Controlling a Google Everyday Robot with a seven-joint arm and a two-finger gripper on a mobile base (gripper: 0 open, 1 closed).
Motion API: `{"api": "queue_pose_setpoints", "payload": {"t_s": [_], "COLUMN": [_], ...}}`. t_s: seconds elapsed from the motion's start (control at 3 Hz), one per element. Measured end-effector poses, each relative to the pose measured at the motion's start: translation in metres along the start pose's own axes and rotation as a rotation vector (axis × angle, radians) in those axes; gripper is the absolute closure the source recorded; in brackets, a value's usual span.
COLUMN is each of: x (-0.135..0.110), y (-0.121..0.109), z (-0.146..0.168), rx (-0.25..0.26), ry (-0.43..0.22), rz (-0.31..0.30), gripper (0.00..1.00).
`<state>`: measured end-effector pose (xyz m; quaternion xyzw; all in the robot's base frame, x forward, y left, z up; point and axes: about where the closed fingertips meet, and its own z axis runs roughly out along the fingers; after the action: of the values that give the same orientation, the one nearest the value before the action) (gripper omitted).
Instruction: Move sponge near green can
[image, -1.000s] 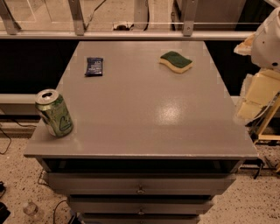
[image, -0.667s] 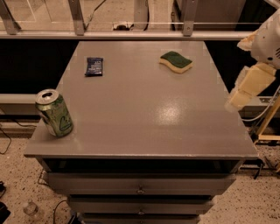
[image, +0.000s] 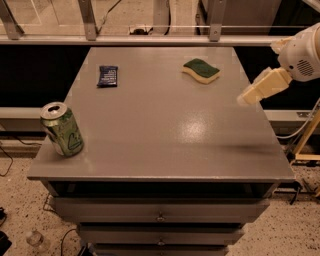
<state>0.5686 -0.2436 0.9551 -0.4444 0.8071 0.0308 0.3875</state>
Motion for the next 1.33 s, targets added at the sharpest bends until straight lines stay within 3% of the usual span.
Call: {"api": "queue_pose_setpoints", "payload": {"t_s": [0.33,0.67,1.33], "x": [-0.021,-0.036,-0.039], "y": [-0.041,-0.073,-0.074], "z": [0.022,0.023,0.029], "rx": [0.093,0.174,0.173], "ry": [-0.162,-0.23,-0.256], "rz": [0.047,0.059,0.085], "gripper": [0.0,0.0,0.0]}}
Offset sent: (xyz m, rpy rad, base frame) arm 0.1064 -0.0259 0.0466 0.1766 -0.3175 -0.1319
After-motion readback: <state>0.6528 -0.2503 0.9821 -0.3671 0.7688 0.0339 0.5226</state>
